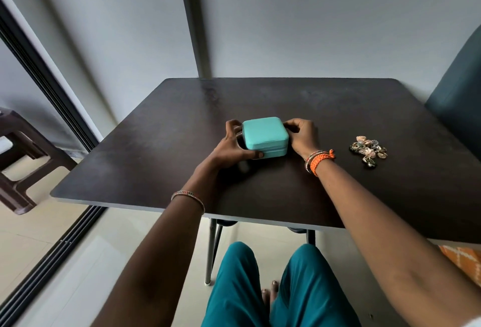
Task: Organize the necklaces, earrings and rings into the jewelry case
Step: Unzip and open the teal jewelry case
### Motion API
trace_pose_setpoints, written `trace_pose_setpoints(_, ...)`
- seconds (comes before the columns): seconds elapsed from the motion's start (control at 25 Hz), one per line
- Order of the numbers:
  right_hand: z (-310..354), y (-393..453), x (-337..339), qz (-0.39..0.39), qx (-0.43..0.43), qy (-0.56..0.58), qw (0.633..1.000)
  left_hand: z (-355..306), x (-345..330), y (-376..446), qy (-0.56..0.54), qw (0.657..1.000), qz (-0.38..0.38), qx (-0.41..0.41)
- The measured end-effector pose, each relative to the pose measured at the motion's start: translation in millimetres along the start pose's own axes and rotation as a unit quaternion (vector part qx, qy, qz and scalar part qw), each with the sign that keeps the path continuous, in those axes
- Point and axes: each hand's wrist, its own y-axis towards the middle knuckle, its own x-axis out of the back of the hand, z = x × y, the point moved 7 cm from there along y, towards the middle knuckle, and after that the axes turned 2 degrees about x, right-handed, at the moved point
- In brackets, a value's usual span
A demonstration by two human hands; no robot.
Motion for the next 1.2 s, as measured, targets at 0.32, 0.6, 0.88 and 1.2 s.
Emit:
trace_pose_setpoints(0.32, 5.3, -21.3, 13.4, 0.015, -0.015, -0.026, 0.999, 7.4, -1.2, 5.5, 0.002, 1.000, -0.016, 0.004)
trace_pose_setpoints(0.6, 7.1, -62.3, 32.2, 0.027, 0.002, -0.003, 1.000, 5.3, -2.1, 4.8, -0.004, 1.000, -0.006, -0.007)
trace_pose_setpoints(0.88, 25.6, -92.7, 26.1, -0.095, -0.033, -0.060, 0.993, 0.4, -3.5, -0.3, -0.012, 1.000, -0.012, -0.016)
trace_pose_setpoints(1.2, 57.4, -108.3, -20.3, -0.023, -0.005, -0.041, 0.999, 5.7, -6.7, -2.2, 0.111, 0.994, 0.003, 0.014)
